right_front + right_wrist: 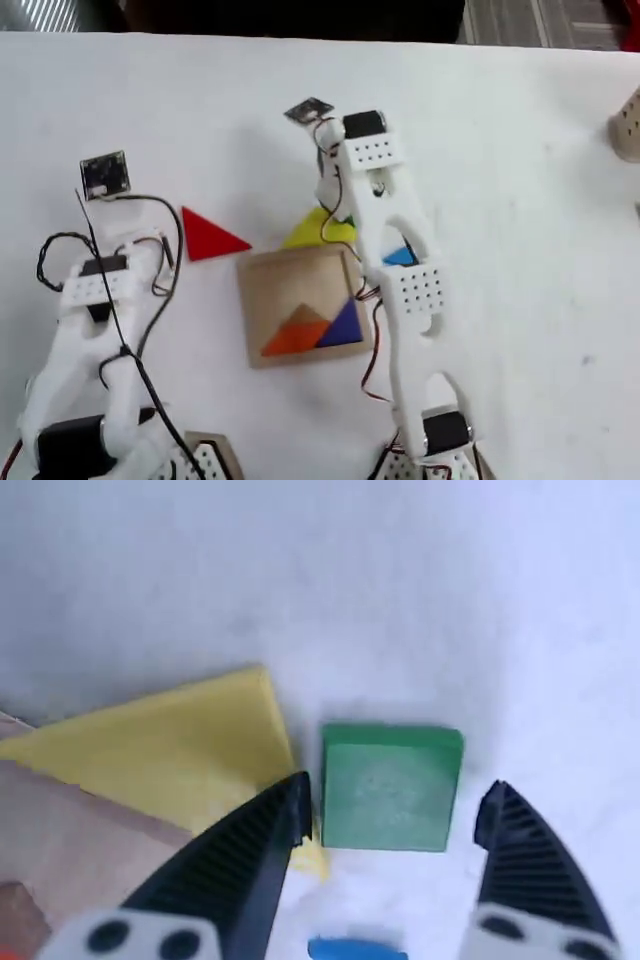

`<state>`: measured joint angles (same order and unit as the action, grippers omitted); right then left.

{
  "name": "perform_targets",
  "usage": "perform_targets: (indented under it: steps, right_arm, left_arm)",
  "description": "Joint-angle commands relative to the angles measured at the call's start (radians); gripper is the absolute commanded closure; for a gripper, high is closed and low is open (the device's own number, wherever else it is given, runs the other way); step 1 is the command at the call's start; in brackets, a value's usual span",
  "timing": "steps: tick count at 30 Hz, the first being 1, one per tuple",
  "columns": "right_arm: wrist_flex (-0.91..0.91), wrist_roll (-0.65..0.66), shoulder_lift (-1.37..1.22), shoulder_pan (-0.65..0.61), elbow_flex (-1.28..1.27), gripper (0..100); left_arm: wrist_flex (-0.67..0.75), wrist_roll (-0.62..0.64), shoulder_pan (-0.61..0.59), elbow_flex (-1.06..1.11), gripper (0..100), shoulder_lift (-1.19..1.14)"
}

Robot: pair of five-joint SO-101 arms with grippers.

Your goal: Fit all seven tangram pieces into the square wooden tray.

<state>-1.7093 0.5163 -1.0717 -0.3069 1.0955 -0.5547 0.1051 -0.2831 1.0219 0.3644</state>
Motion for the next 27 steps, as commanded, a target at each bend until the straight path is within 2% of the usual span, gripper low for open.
perform_targets:
  steps: [1,7,16,21,27]
  right_arm:
    - [0.012,0.064,-0.012,0.035,0.029,73.3]
    - [0.01,0.081,-0.031,0.051,0.029,74.6]
    - [0.039,0.077,-0.031,0.07,0.029,97.2]
    - [0.03,0.072,-0.012,0.101,0.066,98.1]
    - [-0.015,-0.11,0.134,0.097,0.132,98.1]
  left_arm:
    - [0.005,-0.006,0.013,-0.005,98,0.007]
    - [0.005,-0.006,0.013,-0.003,98,0.007]
    - [0.005,-0.006,0.013,-0.003,98,0.007]
    - [0.005,-0.006,0.013,-0.003,98,0.007]
    - [0.005,-0.006,0.013,-0.005,98,0.007]
